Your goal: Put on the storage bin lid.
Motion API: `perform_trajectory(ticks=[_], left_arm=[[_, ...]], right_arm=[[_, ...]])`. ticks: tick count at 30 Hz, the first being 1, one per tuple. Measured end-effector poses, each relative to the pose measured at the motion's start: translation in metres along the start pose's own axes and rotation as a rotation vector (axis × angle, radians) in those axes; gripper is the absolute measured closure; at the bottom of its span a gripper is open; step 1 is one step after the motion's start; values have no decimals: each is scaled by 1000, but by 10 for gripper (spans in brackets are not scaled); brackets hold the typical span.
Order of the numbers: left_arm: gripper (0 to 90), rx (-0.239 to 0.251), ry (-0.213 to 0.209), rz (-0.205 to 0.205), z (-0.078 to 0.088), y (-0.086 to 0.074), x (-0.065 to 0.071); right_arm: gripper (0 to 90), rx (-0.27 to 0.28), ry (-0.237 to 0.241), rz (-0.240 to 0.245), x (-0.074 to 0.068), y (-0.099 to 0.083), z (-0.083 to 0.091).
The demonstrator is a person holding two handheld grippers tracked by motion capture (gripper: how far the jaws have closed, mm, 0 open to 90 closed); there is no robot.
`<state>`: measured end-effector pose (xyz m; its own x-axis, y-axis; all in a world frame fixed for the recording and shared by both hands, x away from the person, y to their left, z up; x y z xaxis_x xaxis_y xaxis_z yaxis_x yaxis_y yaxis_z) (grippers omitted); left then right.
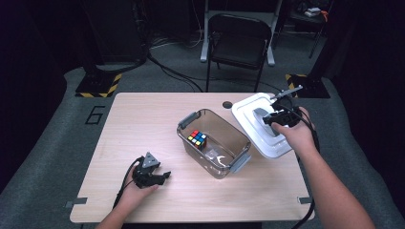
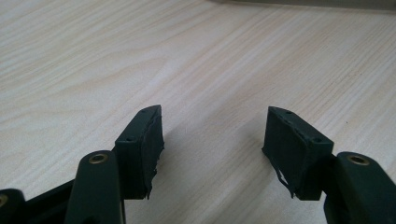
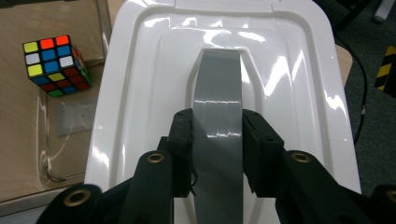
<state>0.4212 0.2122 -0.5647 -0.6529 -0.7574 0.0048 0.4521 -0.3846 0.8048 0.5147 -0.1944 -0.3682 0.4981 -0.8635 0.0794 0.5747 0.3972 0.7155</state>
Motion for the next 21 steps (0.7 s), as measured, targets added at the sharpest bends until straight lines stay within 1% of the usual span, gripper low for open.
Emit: perform_trajectory(ticks=[3, 6, 8, 10, 12, 13, 16, 21], left_arm=[[375, 2, 1, -1, 0, 0, 0], [375, 2, 1, 0, 0, 0, 0], [375, 3, 0, -1, 0, 0, 0], [375, 3, 0, -1, 0, 0, 0], [375, 3, 3, -1, 0, 0, 0], [374, 4, 3, -1, 0, 0, 0], [374, 4, 3, -1, 0, 0, 0], [374, 3, 3, -1, 0, 0, 0]], right_arm=[[670, 5, 14, 12, -7, 4, 0], [670, 3, 30, 33, -14, 7, -1], [670, 1, 36, 38, -21, 9, -2], [670, 2, 51, 55, -27, 12, -2], [670, 5, 64, 58, -35, 15, -3], [670, -2, 71, 68, -37, 16, -3], [670, 0, 89, 87, -48, 19, -5], [670, 2, 113, 109, -60, 23, -8]])
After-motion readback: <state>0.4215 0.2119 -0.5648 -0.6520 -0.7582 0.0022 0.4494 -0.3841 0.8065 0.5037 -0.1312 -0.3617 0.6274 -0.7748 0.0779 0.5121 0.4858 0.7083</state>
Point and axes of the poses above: each handheld gripper's, and its own axes: z roughly backward along the jaws, y roughly out of its top, x roughly to its right, the point moved 6 cm from there along -z, roughly forward along the jaws, and after that the axes turned 7 degrees about x, right-handed, at the moved point
